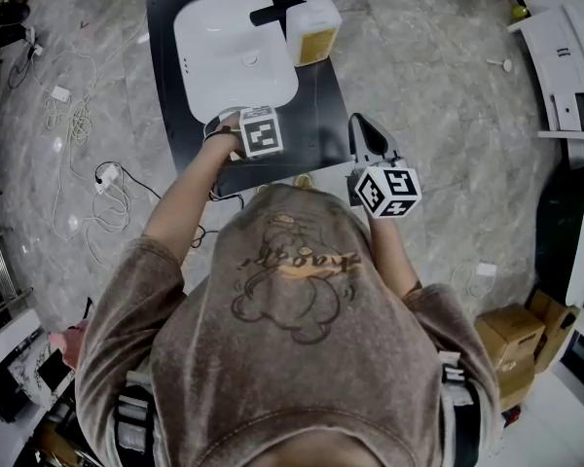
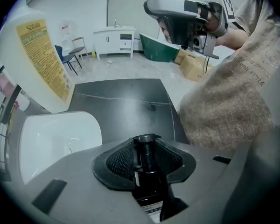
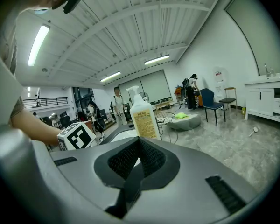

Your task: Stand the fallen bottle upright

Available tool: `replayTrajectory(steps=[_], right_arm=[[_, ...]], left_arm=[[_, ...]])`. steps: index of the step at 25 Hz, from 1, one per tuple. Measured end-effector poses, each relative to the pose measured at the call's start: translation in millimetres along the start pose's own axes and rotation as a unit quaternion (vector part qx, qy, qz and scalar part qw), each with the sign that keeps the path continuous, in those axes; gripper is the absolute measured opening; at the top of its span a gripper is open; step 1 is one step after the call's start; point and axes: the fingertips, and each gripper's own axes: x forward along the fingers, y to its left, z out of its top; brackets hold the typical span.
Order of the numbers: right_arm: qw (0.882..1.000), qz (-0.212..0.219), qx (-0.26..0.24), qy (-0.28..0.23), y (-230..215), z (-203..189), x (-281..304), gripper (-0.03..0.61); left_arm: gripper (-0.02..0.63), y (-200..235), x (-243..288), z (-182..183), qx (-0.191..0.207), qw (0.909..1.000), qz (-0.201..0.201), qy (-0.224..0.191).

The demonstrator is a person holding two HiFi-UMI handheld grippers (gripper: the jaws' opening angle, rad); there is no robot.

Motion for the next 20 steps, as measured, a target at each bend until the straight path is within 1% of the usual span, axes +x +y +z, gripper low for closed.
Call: replayTrajectory(steps=[3,7,9,14,20], right_arm=[[1.000,0.002,-0.001,0.002,1.1,0.0,3.0,0.000],[1.000,0.002,-0.002,0.002,0.2,0.8,4.9,0.000],[1.000,0.002,-0.002,0.002,-0.1,0.3,5.3,0.000],[1.000,0.005,-0.005,0.004,2.2,0.6,7.4,0.000],[1.000,0.008,-0.008,0.003,5.4,4.4,10.2,0.000]], left_arm=[[0.143,0.1,0.3,-1.0,-0.001,1.0000,0.001,0.001],[0.143,3.6,-0.5,-3.1,0.006,0.9998,0.017,0.010],[0.142,4.3,-1.6,-2.1,0.005,0.9997,0.021,0.008],[0.141,6.9,-6.6,7.0,0.001,0.9994,0.030,-0.015],[0.141,11.9,-17.0,20.2,-0.008,0.9975,0.049,-0.052]])
